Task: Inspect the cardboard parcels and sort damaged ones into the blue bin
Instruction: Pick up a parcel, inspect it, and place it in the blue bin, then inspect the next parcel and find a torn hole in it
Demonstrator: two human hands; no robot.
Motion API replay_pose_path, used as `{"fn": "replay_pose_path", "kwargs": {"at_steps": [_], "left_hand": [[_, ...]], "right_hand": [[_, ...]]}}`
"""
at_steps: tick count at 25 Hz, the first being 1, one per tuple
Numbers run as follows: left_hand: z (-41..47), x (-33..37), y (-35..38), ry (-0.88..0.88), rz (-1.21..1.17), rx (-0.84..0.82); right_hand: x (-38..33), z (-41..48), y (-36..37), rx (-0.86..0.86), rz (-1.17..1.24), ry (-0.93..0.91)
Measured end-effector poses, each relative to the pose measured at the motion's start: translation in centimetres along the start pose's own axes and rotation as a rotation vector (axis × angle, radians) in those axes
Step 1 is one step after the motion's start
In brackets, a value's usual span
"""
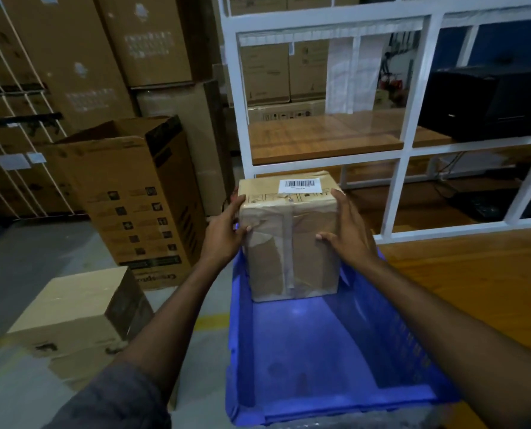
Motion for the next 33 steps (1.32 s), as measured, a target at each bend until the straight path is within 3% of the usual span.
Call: {"fn": "replay_pose_path", "kwargs": {"at_steps": [4, 7, 12, 15, 19, 26, 33], "left_hand": [[-0.2, 0.1, 0.0, 0.013, 0.029, -0.105], [-1.3, -0.1, -0.5, 0.012, 0.011, -0.166], [-3.9, -2.0, -2.7, -0.094, -0.15, -0.038], [-5.5, -3.4, -5.3, -0.151, -0.258, 0.093], [-7.3, -7.5, -10.8, -0.264, -0.366, 0.282], [-7.9, -20.4, -21.9, -0.458, -0.366, 0.492], [-8.1, -34.7, -29.6, -0.672, -0.357, 0.548]], "right_hand": [[-1.1, -0.3, 0.1, -0.027, 0.005, 0.032], [-2.0, -0.6, 0.0, -0.029, -0.125, 0.007], [-7.9, -0.9, -1.3, 0.259, -0.22, -0.205], [-13.9, -0.5, 0.2, 0.284, -0.111, -0.335], [-22.3, 0.9, 5.5, 0.02, 0.055, -0.486], [-34.2, 2.7, 21.4, -0.571, -0.014, -0.549], [-39.0, 3.0, 38.1, -0.819, -0.088, -0.449]]}}
Point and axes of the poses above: each hand's wrist, its own z-axis towards the middle knuckle, its own y-axis out of the palm, x = y × z, the point moved 5 cm from there along z, towards the middle knuckle, and after that the axes turned 9 degrees about -y, right-handed, at the moved point
